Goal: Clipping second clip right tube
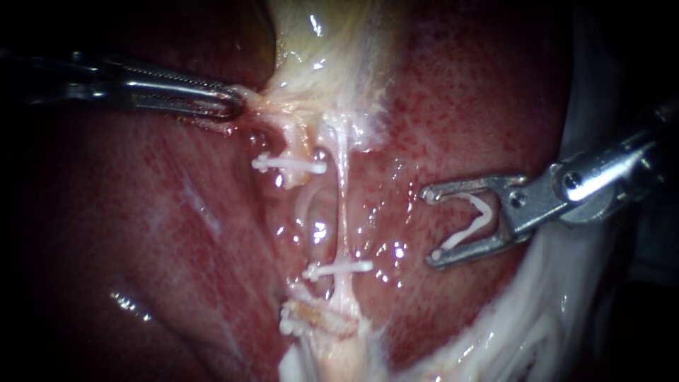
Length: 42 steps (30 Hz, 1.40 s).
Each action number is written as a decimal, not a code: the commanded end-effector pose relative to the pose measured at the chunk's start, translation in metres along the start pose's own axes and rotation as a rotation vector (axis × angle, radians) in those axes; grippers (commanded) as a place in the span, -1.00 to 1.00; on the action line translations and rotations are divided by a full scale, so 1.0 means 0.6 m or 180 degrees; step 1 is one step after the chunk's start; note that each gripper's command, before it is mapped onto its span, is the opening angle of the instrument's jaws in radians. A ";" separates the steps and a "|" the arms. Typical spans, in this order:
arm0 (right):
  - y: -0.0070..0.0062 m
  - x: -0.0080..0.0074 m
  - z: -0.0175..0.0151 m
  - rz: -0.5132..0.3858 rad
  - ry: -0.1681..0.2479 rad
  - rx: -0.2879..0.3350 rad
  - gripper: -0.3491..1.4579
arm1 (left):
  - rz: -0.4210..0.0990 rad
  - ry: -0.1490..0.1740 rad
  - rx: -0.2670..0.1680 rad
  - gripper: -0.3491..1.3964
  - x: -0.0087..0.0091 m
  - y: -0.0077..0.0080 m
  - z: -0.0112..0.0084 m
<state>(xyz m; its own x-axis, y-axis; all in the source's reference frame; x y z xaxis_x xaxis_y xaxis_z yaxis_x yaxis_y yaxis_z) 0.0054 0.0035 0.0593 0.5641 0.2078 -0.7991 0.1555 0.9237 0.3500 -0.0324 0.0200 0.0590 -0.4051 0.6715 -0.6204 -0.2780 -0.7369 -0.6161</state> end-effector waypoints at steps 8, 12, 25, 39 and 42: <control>0.0001 0.0003 -0.0004 0.0005 -0.0006 0.0006 -0.06 | -0.0030 0.0118 0.0020 -1.00 0.0074 0.0012 -0.0096; 0.0001 0.0009 -0.0006 0.0008 0.0059 0.0048 -0.06 | -0.0033 0.0178 0.0055 -1.00 0.0101 0.0023 -0.0134; 0.0017 0.0077 0.0081 0.1047 0.0387 0.0369 -0.06 | -0.0011 0.0181 0.0081 -1.00 0.0096 0.0025 -0.0126; 0.0044 0.0035 0.0216 0.1442 0.0402 0.0387 -0.06 | -0.0009 0.0181 0.0084 -1.00 0.0093 0.0026 -0.0125; 0.0043 0.0025 0.0232 0.1527 0.0504 0.0485 -0.06 | -0.0009 0.0182 0.0085 -1.00 0.0093 0.0026 -0.0124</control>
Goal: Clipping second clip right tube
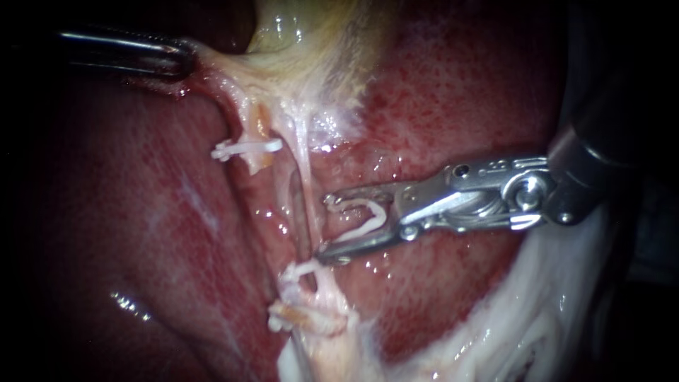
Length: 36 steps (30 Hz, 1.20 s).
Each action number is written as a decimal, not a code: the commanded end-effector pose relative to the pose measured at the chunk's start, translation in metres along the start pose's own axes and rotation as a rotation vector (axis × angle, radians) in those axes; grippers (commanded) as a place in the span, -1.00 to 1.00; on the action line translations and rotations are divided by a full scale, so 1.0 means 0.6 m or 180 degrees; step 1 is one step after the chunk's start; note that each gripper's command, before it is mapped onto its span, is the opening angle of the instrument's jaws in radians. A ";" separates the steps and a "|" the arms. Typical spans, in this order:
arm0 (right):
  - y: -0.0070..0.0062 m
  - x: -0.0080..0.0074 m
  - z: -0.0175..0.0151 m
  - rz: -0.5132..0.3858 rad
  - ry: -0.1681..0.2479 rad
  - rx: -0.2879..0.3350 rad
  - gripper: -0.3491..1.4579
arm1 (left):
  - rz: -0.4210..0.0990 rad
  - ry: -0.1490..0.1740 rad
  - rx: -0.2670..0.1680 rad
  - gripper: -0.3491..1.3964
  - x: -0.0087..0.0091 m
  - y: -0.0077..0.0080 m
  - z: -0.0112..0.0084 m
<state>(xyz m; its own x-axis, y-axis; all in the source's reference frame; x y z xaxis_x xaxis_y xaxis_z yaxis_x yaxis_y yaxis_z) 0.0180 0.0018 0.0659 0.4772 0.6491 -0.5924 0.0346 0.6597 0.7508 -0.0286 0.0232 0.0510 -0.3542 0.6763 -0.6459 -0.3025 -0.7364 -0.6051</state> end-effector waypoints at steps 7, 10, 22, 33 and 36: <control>0.0006 0.0009 0.0024 0.0266 0.0427 0.0490 -0.06 | 0.0000 0.0000 0.0002 -1.00 0.0000 0.0000 0.0002; 0.0004 0.0016 0.0032 0.0383 0.0576 0.0735 -0.06 | 0.0000 0.0000 0.0002 -1.00 0.0000 0.0000 0.0002; -0.0032 0.0031 0.0039 0.0559 0.0836 0.1295 -0.11 | 0.0000 0.0000 0.0003 -1.00 0.0000 0.0000 0.0003; -0.0031 0.0027 0.0017 0.0548 0.0818 0.1347 -0.52 | 0.0000 0.0000 0.0003 -1.00 0.0000 0.0000 0.0003; -0.0032 0.0029 0.0011 0.0552 0.0819 0.1353 -0.73 | 0.0000 0.0000 0.0003 -1.00 0.0000 0.0000 0.0004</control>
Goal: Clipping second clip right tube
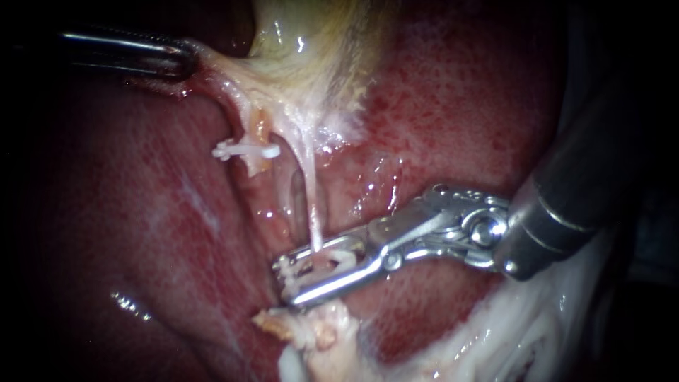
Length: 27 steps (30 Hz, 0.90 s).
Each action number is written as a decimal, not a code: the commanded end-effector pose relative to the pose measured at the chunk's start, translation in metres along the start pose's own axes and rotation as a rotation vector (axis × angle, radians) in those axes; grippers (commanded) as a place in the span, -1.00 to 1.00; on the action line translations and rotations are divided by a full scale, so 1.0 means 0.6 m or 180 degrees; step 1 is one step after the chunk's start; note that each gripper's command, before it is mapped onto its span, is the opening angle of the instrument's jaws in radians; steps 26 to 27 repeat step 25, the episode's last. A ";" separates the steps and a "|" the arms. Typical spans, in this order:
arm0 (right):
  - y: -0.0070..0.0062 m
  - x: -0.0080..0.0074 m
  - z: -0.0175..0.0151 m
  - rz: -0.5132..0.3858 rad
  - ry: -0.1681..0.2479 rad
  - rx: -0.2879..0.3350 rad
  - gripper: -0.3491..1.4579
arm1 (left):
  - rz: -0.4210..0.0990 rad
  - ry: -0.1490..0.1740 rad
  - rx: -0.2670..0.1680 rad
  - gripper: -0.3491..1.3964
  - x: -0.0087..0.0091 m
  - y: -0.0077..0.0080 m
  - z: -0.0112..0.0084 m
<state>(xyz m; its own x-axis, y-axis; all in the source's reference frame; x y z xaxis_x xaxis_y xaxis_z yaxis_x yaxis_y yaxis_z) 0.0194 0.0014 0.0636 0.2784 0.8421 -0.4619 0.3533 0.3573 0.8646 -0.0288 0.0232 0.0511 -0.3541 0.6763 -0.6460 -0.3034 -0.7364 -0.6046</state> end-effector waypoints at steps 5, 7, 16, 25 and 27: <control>-0.0003 0.0000 -0.0004 0.0003 0.0000 0.0003 -0.98 | 0.0000 0.0000 0.0000 -1.00 0.0000 -0.0001 0.0001; -0.0003 0.0000 -0.0004 0.0003 -0.0001 0.0004 -1.00 | 0.0000 0.0000 0.0000 -1.00 0.0000 -0.0002 0.0001; -0.0007 -0.0003 -0.0005 0.0173 -0.0025 0.0028 -1.00 | 0.0000 0.0000 0.0001 -1.00 -0.0001 -0.0004 0.0002; -0.0002 -0.0005 -0.0007 0.0171 -0.0036 0.0041 -1.00 | -0.0001 0.0001 0.0003 -1.00 -0.0001 -0.0005 0.0005; -0.0002 -0.0005 -0.0007 0.0171 -0.0036 0.0041 -1.00 | -0.0001 0.0001 0.0003 -1.00 -0.0001 -0.0005 0.0005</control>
